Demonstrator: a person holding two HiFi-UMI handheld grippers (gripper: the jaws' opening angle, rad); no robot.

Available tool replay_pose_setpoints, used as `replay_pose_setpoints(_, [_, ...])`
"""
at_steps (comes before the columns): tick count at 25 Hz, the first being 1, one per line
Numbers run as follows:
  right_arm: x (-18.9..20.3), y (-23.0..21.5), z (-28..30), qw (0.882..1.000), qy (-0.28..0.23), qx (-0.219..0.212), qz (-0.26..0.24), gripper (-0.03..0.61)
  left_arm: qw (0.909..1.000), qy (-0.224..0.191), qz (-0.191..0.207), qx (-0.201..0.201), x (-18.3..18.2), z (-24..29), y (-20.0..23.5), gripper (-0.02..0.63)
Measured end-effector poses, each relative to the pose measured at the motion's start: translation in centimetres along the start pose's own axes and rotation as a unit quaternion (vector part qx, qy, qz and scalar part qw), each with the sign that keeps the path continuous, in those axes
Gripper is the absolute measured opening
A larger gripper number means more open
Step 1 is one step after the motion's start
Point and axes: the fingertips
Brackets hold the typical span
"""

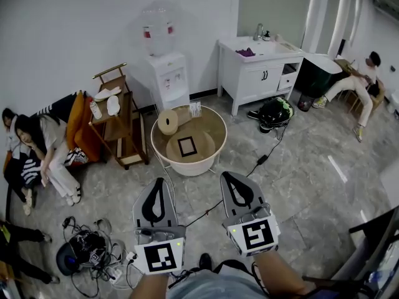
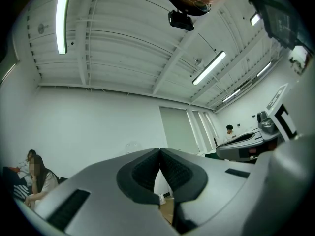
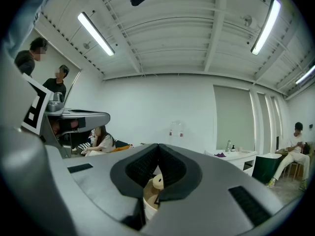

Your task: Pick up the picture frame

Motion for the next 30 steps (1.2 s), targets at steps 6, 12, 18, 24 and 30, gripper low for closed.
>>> replay_pose_setpoints(6, [0.6,-1.2,4.8,1.000,0.000,0.009,0.004,0.014,0.9999,0.010,-0.001,0.011,2.2,4.2,1.7,0.015])
replay_pose_setpoints(12, [3.8,-4.2,11.9,0.999,0.006,0.027,0.018,0.014,0.9992,0.036,0.004,0.018,6.2,10.3,3.1,0.015])
replay_pose_setpoints(18, [7.1,-9.1,22.7,0.999,0.030,0.025,0.030,0.014,0.9981,0.060,0.007,0.013,10.3,20.9,5.8,0.015])
replay_pose_setpoints(24, [7.4,-12.7,33.4,0.999,0.018,-0.002,0.037,0.014,0.9975,0.069,0.016,-0.005,12.1,31.1,8.5,0.015])
replay_pose_setpoints(30, [5.9,-15.0,40.1,0.999,0.017,-0.025,0.040,0.014,0.9976,0.054,0.029,-0.031,11.0,36.9,11.4,0.015])
Point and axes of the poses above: the fingertips, and each gripper's own axes: z forward along the fingers, y to its left, x out of its underside, and after that the axes turned 13 degrees about x, right-handed
